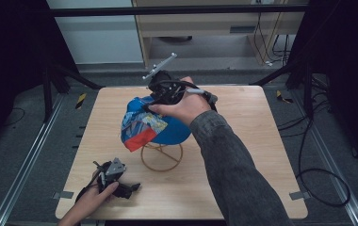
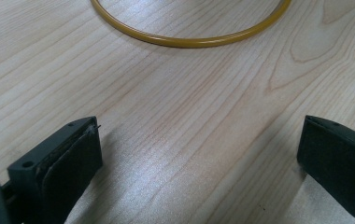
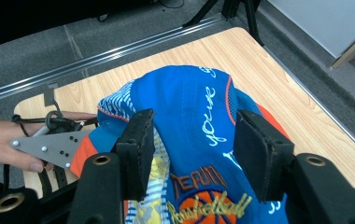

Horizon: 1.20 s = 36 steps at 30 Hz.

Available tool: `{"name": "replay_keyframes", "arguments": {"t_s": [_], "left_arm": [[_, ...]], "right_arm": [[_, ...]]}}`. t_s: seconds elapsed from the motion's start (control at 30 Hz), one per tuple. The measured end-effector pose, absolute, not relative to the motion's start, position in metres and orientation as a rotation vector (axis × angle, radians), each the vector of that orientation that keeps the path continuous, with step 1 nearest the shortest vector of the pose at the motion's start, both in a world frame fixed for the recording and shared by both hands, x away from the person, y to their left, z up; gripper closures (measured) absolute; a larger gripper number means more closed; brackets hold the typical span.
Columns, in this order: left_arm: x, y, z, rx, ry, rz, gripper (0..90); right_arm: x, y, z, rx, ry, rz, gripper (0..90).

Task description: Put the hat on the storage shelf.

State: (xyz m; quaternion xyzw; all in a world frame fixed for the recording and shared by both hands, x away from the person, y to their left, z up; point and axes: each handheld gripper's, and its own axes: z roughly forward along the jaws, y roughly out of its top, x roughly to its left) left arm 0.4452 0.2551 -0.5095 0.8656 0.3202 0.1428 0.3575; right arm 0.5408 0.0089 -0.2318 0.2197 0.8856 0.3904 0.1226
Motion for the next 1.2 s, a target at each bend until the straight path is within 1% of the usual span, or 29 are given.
{"name": "replay_keyframes", "arguments": {"t_s": [0.53,1.2], "left_arm": [[0.445,0.255,-0.509,2.235,0.826,0.367,0.0],[0.445,0.255,-0.509,2.236,0.824,0.367,0.0]], "right_arm": [[0.535,-0.01,-0.233,0.669,2.557,1.168,44.8],[0.524,-0.041,-0.237,0.716,2.515,1.2,44.1]]}}
